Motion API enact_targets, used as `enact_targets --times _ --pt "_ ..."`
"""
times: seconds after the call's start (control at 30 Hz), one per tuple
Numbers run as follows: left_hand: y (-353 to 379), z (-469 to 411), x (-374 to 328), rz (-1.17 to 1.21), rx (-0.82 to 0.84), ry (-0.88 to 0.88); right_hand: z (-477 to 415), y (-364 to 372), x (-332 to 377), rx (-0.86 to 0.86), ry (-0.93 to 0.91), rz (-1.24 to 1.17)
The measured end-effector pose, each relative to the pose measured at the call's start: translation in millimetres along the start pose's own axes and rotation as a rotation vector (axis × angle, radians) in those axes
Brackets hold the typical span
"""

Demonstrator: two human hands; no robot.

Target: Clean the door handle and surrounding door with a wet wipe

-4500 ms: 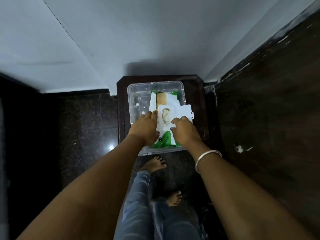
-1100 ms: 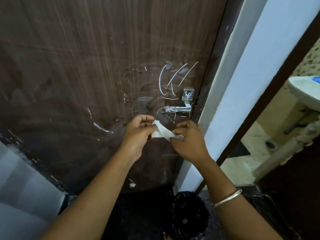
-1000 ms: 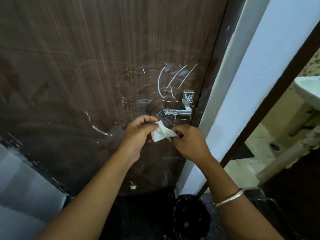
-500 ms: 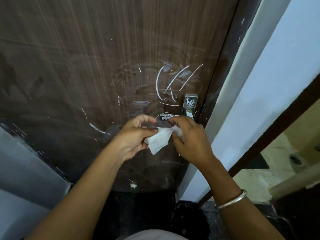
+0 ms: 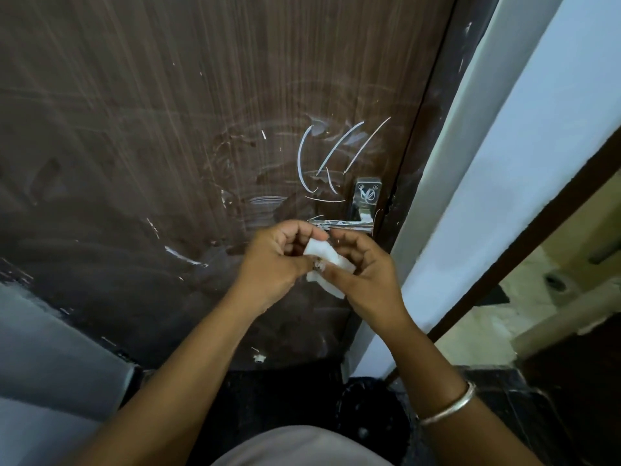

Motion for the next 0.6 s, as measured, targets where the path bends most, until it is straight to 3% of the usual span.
enact_targets --times 0.17,0.37,0.6 --pt "-8.4 -0.7 4.1 -0.14 -0.048 0.141 1.3 -2.9 3.0 -0.023 0.003 0.031" --pt "-8.7 -4.0 13.8 0.004 0.181 -0.063 1.0 -4.8 9.6 -0.02 -0.031 -0.074" --pt "-14.6 -7.6 20.0 0.106 0.091 -0.152 -1.4 -10.2 0.9 -0.102 0.131 -0.304"
Point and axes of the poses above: each hand's wrist, its own z-axis away from the middle knuckle, its own y-axis out of the palm, x = y × z, the point moved 2 cm from there along -z, towards the middle knuckle
